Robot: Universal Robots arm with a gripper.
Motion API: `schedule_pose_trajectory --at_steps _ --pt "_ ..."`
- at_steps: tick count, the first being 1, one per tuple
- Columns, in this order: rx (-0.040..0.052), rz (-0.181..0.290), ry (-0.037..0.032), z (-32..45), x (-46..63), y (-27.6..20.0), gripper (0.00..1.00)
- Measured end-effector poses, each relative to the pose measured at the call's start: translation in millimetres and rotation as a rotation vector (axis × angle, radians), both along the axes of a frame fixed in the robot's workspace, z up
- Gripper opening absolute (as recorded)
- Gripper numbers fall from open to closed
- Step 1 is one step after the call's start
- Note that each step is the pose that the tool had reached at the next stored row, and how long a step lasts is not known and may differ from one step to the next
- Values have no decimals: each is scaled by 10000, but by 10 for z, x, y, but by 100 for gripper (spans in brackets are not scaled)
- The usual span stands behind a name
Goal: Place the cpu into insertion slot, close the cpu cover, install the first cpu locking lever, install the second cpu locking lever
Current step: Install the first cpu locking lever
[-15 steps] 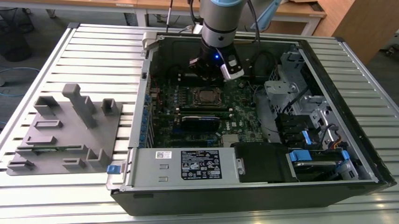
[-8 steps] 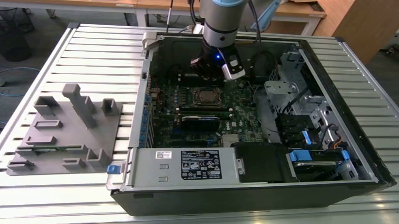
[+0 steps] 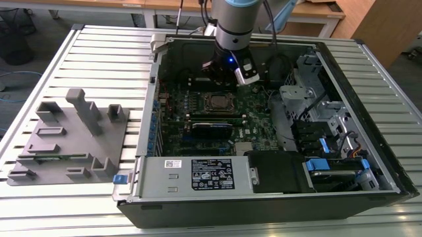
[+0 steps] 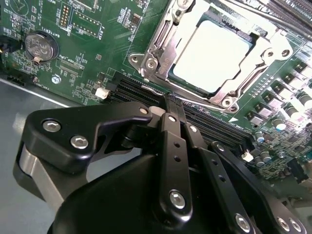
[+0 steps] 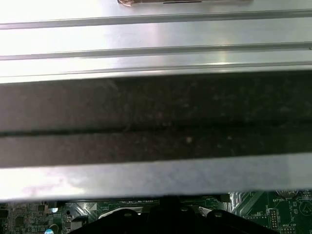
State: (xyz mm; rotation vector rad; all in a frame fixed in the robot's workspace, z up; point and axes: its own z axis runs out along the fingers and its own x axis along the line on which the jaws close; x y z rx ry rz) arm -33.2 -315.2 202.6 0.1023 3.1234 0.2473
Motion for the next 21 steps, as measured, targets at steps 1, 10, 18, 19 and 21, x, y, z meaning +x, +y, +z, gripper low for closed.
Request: schedule_pose_trajectory --at_steps 1,10,18,19,21 --pt "-2 -35 0 0 4 0 10" --pt "-31 -133 0 -2 7 18 10" --pt "-201 -276 0 -8 7 29 10" --pt "-224 -294 0 -8 7 31 10" --pt "-257 -332 -1 -10 7 37 10"
